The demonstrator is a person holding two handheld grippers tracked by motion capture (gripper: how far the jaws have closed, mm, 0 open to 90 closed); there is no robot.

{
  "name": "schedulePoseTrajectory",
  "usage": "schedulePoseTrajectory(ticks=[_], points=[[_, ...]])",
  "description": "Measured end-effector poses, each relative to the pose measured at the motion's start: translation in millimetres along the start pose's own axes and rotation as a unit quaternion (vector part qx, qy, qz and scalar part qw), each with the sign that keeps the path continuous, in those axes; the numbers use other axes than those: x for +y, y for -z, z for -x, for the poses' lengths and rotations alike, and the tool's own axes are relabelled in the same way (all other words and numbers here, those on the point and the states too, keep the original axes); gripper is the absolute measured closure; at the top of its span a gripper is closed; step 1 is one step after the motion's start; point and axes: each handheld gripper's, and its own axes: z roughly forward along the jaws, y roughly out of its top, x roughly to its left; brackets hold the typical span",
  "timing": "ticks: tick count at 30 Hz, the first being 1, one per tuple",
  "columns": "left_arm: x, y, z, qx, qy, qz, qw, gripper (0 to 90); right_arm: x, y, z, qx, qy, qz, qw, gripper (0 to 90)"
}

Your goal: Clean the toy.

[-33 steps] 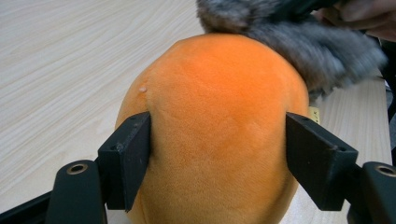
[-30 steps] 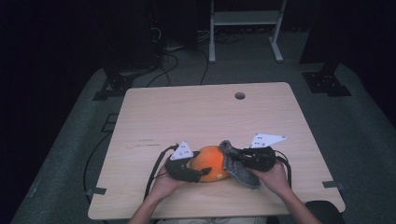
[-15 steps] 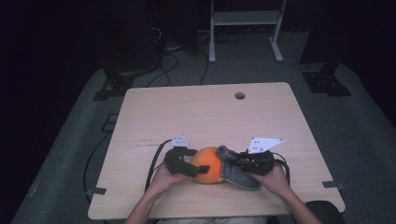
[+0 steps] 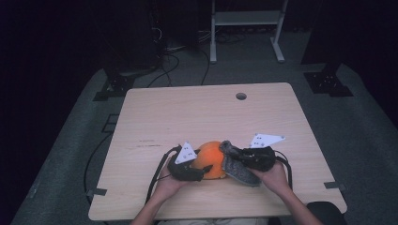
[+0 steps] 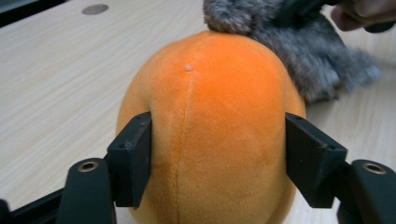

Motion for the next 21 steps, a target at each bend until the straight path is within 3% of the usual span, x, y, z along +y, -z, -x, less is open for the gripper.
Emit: schedulePoseTrajectory(ticks=[2,4,6,8,12,16,21], points=[[-1.0,0.3,-0.1,-0.012,0.004,-0.002,0.9999,26.2,-2.6,0.3,3.1,0.009,-0.017,-0.006,0.9998,78.4],[1.4,2.8,-4.8,-0.021,0.017,0.003,0.9996,16.2,-0.9,1.0,-1.8,0.012,-0.006,-0.001,0.9999,78.4],[1.7,4.0,-14.9,-0.032,0.059,0.006,0.9977,10.1,1.7,0.7,-7.2,0.019,0.011,0.006,0.9997,78.4],[-1.8,1.4,-21.0,-0.04,0.078,-0.003,0.9961,9.9,2.7,-1.0,-10.3,0.024,0.015,0.008,0.9996,78.3],[-2.2,2.6,-15.0,-0.022,0.046,-0.004,0.9987,24.2,0.4,-2.5,-4.3,0.008,0.002,-0.002,1.0,78.4],[-1.3,1.7,-10.8,-0.018,0.039,-0.005,0.9991,27.4,-3.0,-0.2,0.5,0.005,-0.019,-0.011,0.9997,78.5],[2.0,-2.0,-5.4,-0.012,0.031,-0.006,0.9994,27.3,6.2,-0.2,-20.3,0.035,0.016,0.018,0.9991,78.3]])
